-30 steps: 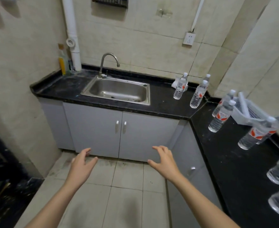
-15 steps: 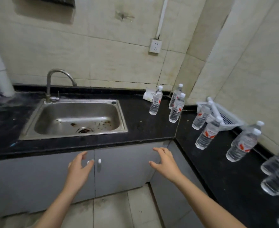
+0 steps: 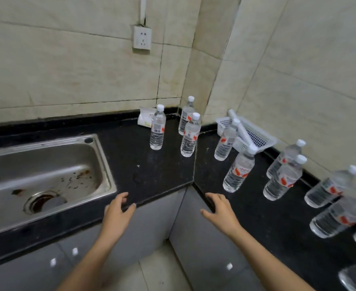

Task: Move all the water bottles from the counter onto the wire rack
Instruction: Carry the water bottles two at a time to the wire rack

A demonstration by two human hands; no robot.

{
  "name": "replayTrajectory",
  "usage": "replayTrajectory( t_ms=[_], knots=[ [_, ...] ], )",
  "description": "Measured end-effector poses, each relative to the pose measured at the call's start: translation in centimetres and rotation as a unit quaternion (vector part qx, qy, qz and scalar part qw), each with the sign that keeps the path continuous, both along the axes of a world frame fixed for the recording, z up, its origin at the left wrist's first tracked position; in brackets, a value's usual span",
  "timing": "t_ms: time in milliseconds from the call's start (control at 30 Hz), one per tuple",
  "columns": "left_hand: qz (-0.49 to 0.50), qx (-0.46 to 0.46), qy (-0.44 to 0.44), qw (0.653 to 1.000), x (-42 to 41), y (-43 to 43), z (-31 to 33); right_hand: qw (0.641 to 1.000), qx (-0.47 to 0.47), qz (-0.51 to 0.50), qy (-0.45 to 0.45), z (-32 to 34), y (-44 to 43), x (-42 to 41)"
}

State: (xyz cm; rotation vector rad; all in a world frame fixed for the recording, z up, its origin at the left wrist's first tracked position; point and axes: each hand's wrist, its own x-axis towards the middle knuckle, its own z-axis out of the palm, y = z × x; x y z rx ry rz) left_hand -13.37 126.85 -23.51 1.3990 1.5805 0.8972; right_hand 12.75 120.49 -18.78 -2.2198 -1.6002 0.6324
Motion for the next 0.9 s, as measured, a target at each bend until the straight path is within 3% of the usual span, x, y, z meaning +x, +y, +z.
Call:
replayTrajectory(
  t_ms=[267, 500, 900],
  knots=[
    [0.015, 0.003, 0.030, 0.999, 8.1, 9.4, 1.3, 0.998, 0.008, 0.030, 0.055, -1.1, 11.0, 5.6],
    [0.009, -0.057, 0.013, 0.998, 11.8, 13.0, -1.2, 0.991, -0.006, 0.006, 0.135, -2.8, 17.8, 7.2],
    [0.041, 0.032, -0.003, 0.999, 14.3, 28.9, 0.8, 0.955, 0.106, -0.166, 0.224, -0.9, 31.0, 7.1]
  ],
)
